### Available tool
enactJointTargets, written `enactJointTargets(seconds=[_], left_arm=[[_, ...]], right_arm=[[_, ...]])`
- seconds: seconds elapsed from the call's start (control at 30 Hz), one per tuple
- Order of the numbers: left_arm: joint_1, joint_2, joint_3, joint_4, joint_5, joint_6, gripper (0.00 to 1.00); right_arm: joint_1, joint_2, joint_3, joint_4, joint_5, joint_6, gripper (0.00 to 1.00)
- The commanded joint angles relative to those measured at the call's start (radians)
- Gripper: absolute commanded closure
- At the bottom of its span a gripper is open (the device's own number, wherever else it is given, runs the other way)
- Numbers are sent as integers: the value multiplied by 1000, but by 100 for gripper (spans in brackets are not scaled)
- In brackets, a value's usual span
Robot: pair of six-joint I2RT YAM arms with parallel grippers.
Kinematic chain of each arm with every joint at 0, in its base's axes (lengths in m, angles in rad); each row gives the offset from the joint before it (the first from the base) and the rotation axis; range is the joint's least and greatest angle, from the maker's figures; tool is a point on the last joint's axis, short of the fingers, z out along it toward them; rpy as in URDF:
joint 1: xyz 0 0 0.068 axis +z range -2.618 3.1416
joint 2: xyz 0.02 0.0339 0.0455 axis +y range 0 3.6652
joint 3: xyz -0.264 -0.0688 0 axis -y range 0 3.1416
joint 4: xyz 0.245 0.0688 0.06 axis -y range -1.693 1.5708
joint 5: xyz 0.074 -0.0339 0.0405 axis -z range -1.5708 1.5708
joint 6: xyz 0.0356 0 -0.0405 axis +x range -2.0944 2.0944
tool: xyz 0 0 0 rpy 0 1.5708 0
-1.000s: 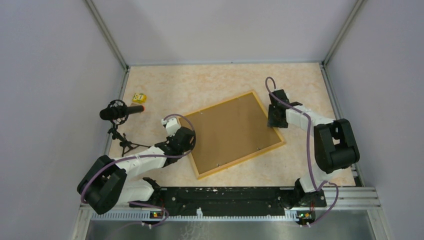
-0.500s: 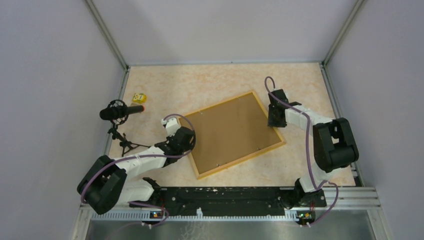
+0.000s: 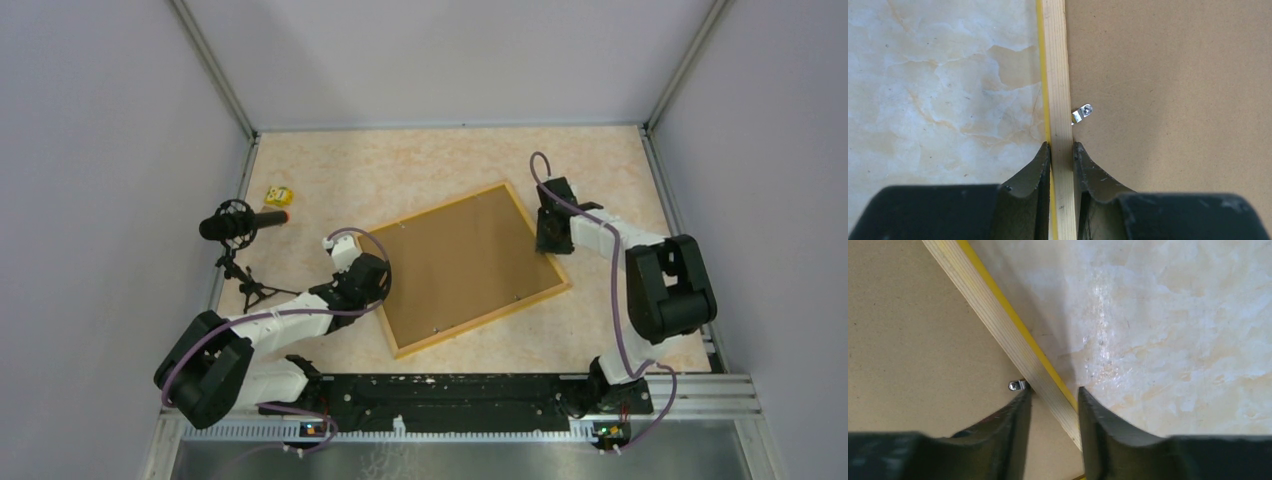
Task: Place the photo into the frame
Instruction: Install the photo frame at the center of the board, then turn over the photo frame at the center of the board.
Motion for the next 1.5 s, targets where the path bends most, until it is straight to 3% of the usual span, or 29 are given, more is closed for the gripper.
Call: enactJointTargets(seconds=[0.0,0.13,0.27,0.33,0.43,0.57,0.7,0.87,1.03,1.13,1.27,1.47], left_arm=[[0,51,-31,-49,147,4,84],[0,26,-44,-41,150,9,79],[-1,4,-53,-7,177,48,60],[0,-6,-49,-5,193,62,53],[-1,-46,-35,-30,249,76,45],[0,-175,-14,-76,458,56,28],[-1,-358,-23,-98,577,39,16],[0,-510,3,-132,645,112,2],[0,-544,73,-172,742,204,1],[-1,-523,83,-130,829,246,1],[0,-418,63,-38,987,270,1],[-70,-297,4,193,1178,228,1]], right_arm=[[34,-80,-2,-60,12,28,56],[135,-234,-10,-156,40,41,30],[177,-362,-48,-196,-99,64,7],[183,-437,-91,-200,-176,68,1],[185,-542,-131,-226,-162,108,1],[187,-667,-139,-281,-133,280,1],[186,-781,-258,-179,-205,383,1],[183,-779,-303,-243,-108,552,3],[177,-657,-271,-308,-57,660,5],[154,-595,-285,-271,-118,712,9],[93,-541,-362,-166,-236,766,29],[30,-520,-509,37,-374,822,43]])
